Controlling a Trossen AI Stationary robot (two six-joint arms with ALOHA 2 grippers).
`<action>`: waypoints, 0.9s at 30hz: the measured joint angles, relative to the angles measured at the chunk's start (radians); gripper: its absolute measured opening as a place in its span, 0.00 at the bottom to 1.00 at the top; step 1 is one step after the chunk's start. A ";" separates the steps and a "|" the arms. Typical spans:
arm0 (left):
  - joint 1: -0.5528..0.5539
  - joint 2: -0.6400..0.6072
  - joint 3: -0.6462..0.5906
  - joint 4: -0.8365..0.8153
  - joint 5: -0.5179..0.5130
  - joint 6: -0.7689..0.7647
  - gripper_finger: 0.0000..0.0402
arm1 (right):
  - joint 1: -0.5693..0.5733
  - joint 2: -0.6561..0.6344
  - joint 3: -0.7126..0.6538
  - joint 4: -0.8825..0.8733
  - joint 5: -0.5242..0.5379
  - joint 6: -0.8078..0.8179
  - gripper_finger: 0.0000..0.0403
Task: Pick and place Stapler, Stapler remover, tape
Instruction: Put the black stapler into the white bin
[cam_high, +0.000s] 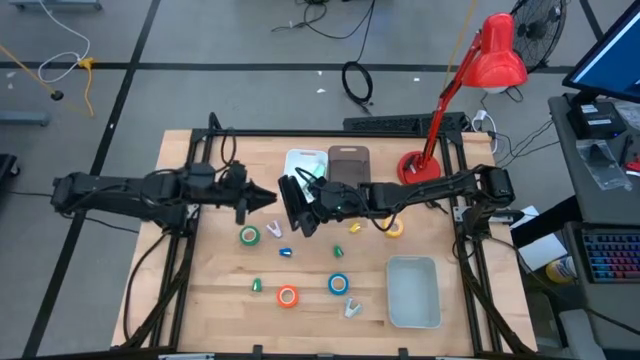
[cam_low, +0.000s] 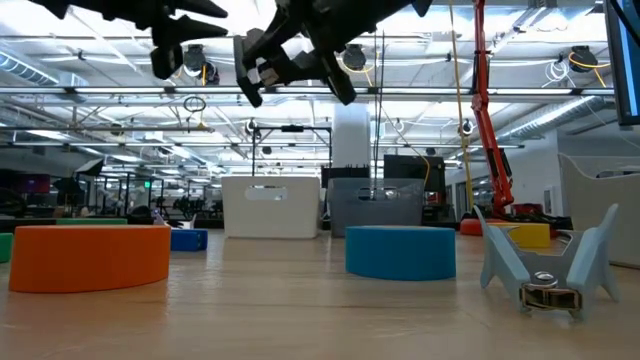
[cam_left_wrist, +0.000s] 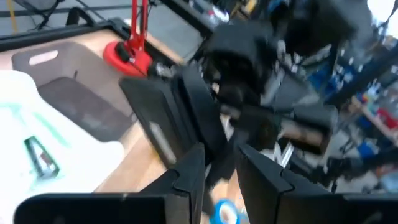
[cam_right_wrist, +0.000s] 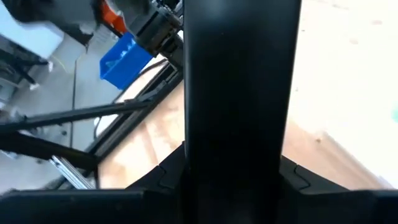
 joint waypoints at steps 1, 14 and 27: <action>0.006 0.008 0.000 0.025 0.000 -0.012 0.23 | -0.001 0.000 0.000 -0.007 0.002 -0.024 0.30; 0.064 0.063 0.000 0.114 -0.123 -0.048 0.23 | 0.000 -0.050 0.001 -0.084 0.308 -0.304 0.30; 0.070 0.209 0.000 0.371 -0.209 -0.023 0.61 | -0.034 -0.070 0.002 -0.089 0.419 -0.349 0.30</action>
